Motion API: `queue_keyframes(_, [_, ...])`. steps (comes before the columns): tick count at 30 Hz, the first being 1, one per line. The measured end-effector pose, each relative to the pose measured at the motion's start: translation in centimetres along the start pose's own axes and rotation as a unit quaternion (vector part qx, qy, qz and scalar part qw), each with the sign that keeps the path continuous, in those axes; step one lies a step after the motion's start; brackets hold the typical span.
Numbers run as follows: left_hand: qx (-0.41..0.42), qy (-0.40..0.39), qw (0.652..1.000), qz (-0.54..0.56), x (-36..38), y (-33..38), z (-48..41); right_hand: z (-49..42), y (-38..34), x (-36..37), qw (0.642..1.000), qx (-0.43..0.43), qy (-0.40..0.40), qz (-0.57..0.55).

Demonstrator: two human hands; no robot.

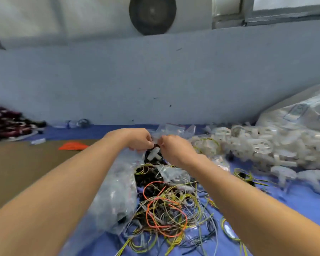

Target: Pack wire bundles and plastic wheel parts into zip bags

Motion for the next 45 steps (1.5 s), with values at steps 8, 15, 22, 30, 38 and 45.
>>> queue_keyframes(8, [-0.156,-0.006,0.986,0.060,3.7,-16.1,10.9,3.3,-8.9,8.6,0.990,-0.008,-0.123,-0.068])
queue_keyframes(15, [-0.213,0.063,0.975,0.008,7.2,-19.3,14.0,6.8,-11.2,12.4,0.980,0.019,-0.177,-0.089])
queue_keyframes(22, [-0.284,0.080,0.955,-0.036,11.3,-20.1,15.4,8.0,-10.9,12.0,0.985,0.006,-0.146,-0.091])
queue_keyframes(30, [-0.298,0.137,0.939,-0.105,12.4,-20.4,15.3,8.0,-8.4,9.6,0.990,0.013,-0.089,-0.107])
queue_keyframes(38, [-0.245,0.141,0.946,-0.160,12.5,-19.1,13.3,8.4,-5.4,8.5,0.988,0.036,-0.064,-0.134])
queue_keyframes(45, [-0.282,0.088,0.941,-0.166,13.1,-20.1,12.9,8.7,-3.2,7.7,0.989,0.049,-0.042,-0.134])
Point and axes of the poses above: each hand's wrist, its own z-axis away from the middle knuckle, its own x-axis out of the palm, y = z × x, the point moved 6 cm from there along -z, towards the middle knuckle, and after that the axes turned 13 degrees about y, right-handed, at the moved point
